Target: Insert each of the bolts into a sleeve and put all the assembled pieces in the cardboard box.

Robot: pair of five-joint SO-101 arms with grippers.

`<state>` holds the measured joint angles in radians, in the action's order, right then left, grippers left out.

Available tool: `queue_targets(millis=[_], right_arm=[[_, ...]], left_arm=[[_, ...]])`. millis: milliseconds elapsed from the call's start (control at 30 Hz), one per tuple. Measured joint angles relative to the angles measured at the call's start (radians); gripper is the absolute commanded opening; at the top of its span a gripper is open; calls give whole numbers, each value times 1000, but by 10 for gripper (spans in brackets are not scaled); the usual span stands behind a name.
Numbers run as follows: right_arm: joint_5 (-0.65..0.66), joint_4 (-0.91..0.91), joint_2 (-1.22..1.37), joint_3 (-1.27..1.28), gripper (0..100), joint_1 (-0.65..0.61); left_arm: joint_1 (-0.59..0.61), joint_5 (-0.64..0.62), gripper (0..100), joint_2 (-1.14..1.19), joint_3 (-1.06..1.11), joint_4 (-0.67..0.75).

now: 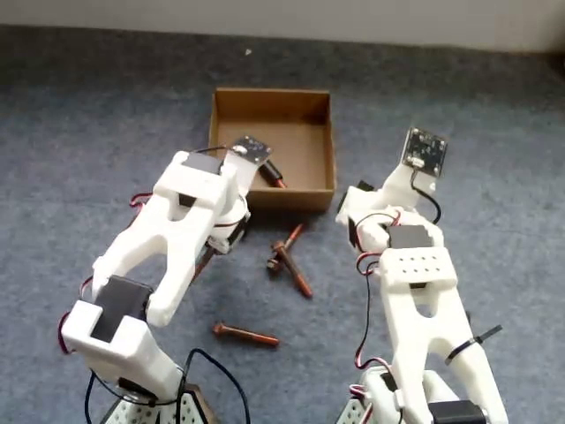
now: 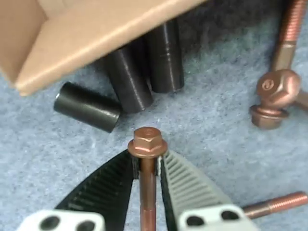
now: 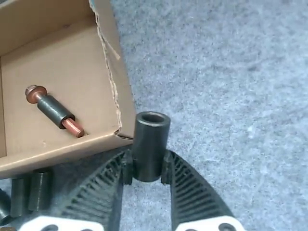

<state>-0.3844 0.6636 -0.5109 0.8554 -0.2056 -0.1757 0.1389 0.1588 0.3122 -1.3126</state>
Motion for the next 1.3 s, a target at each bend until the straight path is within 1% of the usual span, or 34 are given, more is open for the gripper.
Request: queue_targets(millis=[67, 100, 567, 700, 867, 967, 1067, 1167, 1300], right_arm=[[0, 0, 0, 0, 5, 0], [0, 0, 0, 0, 5, 0], [0, 0, 0, 0, 5, 0], [0, 0, 0, 0, 5, 0], [0, 0, 0, 0, 5, 0], [0, 0, 0, 0, 5, 0], [0, 0, 0, 0, 5, 0], [0, 0, 0, 0, 5, 0], [0, 0, -12, 0, 5, 0]], left_arm=[[0, 71, 121, 11, 0, 0], [0, 83, 134, 12, 2, 0], [0, 58, 143, 17, 3, -2], [0, 58, 143, 17, 66, 2], [2, 58, 141, 17, 135, 64], [2, 55, 89, 17, 144, 94], [-2, 11, 10, 17, 144, 132], [-2, -20, 6, 17, 144, 167], [-2, -26, 5, 17, 144, 173]])
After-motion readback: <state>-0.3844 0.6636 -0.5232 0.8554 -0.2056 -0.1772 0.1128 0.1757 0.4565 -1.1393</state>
